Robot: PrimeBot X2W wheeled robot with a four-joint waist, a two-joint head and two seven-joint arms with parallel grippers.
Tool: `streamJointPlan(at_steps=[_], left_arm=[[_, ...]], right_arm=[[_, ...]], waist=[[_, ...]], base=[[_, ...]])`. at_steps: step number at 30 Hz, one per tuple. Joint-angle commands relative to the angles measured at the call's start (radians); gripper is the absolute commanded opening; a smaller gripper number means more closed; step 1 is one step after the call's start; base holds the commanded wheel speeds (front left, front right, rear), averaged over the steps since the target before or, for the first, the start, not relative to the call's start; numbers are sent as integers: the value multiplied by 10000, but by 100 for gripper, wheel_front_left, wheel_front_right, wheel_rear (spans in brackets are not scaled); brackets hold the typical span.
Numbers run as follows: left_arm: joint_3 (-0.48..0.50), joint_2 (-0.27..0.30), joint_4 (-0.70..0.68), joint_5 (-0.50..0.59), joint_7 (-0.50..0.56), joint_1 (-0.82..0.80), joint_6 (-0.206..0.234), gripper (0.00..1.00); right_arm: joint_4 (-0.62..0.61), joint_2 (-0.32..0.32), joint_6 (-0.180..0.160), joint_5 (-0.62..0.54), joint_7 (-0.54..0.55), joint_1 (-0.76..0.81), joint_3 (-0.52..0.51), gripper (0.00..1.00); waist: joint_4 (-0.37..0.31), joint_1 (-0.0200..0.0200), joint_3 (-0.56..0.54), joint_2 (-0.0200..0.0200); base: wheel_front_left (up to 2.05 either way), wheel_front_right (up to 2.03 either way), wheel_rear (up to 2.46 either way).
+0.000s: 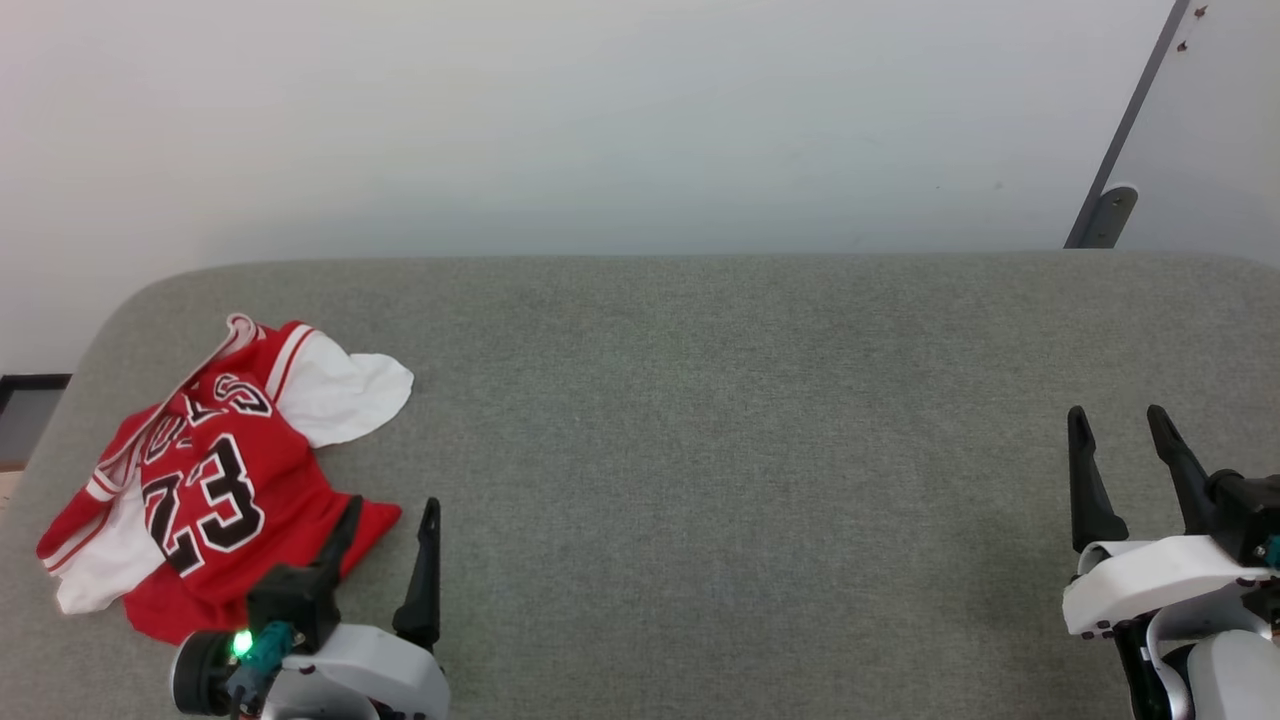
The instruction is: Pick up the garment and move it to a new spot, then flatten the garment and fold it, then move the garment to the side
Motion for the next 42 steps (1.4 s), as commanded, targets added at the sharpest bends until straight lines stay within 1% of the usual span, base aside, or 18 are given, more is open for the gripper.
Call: streamJointPlan(at_steps=[1,10,14,17,23,29,38,39,42], left_arm=[[52,-10,-22,273,-88,-20,-66,100],[166,-92,-14,869,-239,-98,-160,100],[216,-195,38,1112,-305,-180,-214,100],[296,-244,33,1307,-361,-179,-214,100],[441,-362,95,1341,-336,-42,-235,100],[519,-539,175,1410,-336,125,-183,100],[795,-779,-26,1429,-336,399,12,100],[844,-794,-67,1403,-336,452,32,100],[1102,-890,-390,1287,-336,635,195,100]], right_arm=[[-61,8,-9,-245,-116,2,-28,100],[-128,75,-10,-718,-253,9,-160,100],[-195,99,-10,-913,-315,40,-237,100],[-282,103,-10,-1041,-372,97,-225,100],[-358,171,-12,-911,-365,253,-63,100],[-285,276,-10,-908,-365,366,338,100],[-184,454,-12,-842,-366,439,952,100],[-184,465,-12,-845,-366,401,1026,100],[-91,519,-12,-811,-367,-10,1497,100]], waist=[[2,0,11,0],[119,0,50,0],[373,0,77,0],[703,0,106,0],[1719,0,125,0],[3032,0,120,0],[4937,0,71,0],[5095,0,108,0],[5248,0,313,0]], base=[[0,0,0],[0,0,0],[0,0,0],[0,0,0],[0,0,0],[0,0,0],[0,0,0],[0,0,0],[0,0,0]])
